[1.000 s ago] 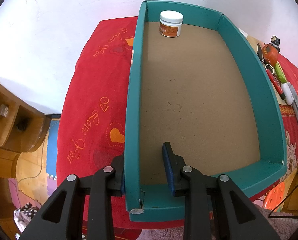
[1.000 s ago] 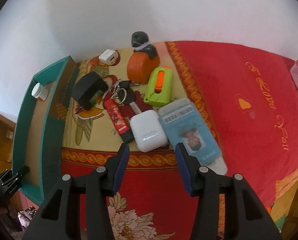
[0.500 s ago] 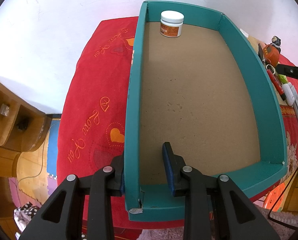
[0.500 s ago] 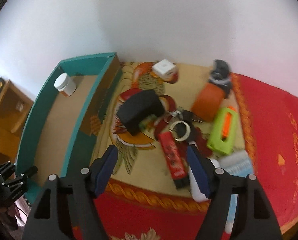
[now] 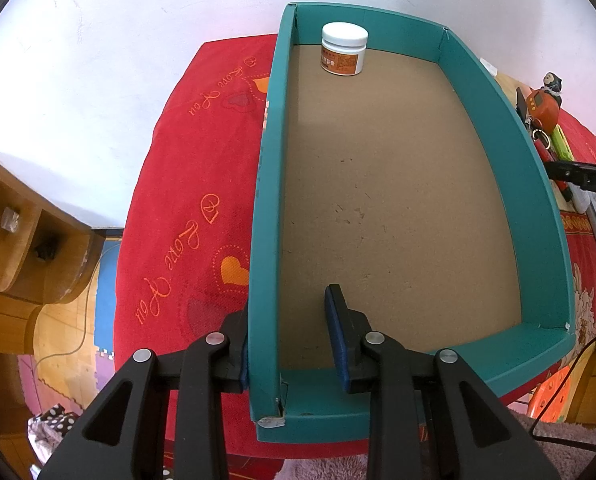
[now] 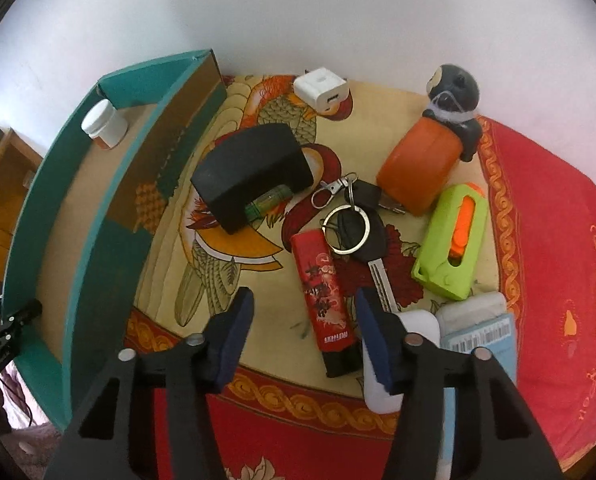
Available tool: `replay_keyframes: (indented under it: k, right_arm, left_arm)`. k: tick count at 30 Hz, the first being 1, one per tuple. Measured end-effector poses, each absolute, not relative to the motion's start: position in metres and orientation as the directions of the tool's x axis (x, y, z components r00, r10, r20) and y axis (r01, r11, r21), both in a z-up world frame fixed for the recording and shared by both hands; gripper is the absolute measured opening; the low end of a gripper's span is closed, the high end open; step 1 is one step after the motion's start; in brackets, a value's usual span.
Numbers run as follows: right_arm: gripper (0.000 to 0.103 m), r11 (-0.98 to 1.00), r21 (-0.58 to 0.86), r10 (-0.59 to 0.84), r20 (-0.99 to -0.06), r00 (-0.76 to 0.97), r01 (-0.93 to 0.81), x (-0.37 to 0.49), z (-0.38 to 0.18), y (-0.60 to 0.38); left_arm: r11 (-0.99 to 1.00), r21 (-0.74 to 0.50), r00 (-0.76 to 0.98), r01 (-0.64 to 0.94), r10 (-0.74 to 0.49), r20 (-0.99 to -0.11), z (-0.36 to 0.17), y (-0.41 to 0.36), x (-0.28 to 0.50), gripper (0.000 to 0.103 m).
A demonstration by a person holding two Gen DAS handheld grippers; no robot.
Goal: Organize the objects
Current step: 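Return the right gripper to the items and grasp the red tube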
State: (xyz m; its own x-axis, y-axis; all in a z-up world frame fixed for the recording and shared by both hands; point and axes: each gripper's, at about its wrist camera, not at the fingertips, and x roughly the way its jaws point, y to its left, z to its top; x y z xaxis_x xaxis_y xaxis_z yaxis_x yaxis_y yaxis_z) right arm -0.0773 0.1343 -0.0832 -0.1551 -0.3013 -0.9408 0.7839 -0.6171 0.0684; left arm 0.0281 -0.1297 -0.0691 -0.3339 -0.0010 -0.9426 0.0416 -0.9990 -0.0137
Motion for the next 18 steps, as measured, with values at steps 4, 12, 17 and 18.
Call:
replay_keyframes:
  k: [4, 12, 17, 18]
  right_arm:
    - [0.023, -0.622, 0.078, -0.308, -0.939, -0.152, 0.779, -0.0775, -0.0838, 0.1348]
    - [0.019, -0.624, 0.085, -0.3, -0.944, -0.138, 0.777, -0.0761, -0.0839, 0.1333]
    - [0.019, -0.62, 0.078, -0.289, -0.948, -0.134, 0.781, -0.0768, -0.0835, 0.1315]
    - [0.019, -0.624, 0.08, -0.29, -0.948, -0.134, 0.778, -0.0768, -0.0834, 0.132]
  left_arm:
    - [-0.999, -0.014, -0.334, 0.043, -0.001, -0.943, -0.0693, -0.1299, 0.0276, 0.03]
    - [-0.999, -0.014, -0.335, 0.044, -0.002, -0.942, -0.0694, -0.1305, 0.0271, 0.03]
    - [-0.999, -0.014, -0.335, 0.045, -0.002, -0.942, -0.0696, -0.1298, 0.0271, 0.03]
    - [-0.999, -0.014, -0.335, 0.045, -0.002, -0.942, -0.0695, -0.1307, 0.027, 0.03]
